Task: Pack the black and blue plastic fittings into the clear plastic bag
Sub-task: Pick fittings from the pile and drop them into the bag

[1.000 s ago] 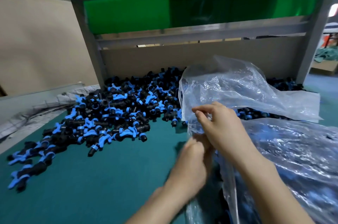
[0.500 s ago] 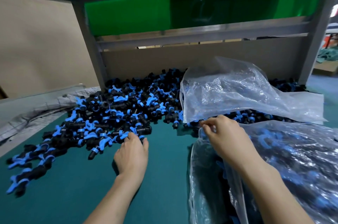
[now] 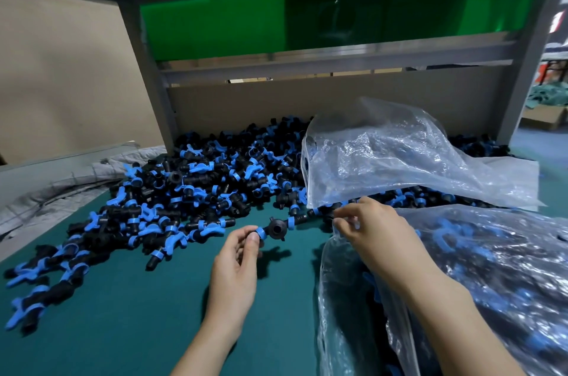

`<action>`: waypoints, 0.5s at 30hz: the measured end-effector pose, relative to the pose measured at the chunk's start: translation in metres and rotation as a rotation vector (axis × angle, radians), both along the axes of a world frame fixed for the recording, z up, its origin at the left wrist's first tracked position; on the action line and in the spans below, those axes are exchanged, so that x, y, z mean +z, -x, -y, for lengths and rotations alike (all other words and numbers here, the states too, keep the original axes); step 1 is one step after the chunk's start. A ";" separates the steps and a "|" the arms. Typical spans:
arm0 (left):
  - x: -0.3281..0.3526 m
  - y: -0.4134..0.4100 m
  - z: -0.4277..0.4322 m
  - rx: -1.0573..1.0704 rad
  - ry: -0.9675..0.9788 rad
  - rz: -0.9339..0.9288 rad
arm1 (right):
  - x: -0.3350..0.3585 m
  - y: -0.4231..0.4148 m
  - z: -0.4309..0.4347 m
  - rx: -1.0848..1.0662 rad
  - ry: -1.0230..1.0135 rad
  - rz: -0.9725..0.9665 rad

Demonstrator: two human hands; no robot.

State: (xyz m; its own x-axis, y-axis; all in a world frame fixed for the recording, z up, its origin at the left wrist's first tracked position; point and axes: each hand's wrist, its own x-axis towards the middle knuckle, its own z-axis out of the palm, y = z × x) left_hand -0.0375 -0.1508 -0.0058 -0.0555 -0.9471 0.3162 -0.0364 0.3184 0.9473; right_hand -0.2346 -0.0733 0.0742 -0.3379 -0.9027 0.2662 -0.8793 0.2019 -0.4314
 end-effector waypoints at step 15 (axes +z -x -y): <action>-0.001 -0.002 -0.001 -0.039 0.040 0.020 | -0.002 0.002 0.000 0.014 0.020 -0.028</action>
State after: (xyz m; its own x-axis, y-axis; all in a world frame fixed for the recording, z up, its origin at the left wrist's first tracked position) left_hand -0.0350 -0.1503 -0.0069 -0.0986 -0.9307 0.3522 -0.0421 0.3575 0.9330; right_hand -0.2361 -0.0730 0.0722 -0.3179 -0.9017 0.2930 -0.8936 0.1817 -0.4105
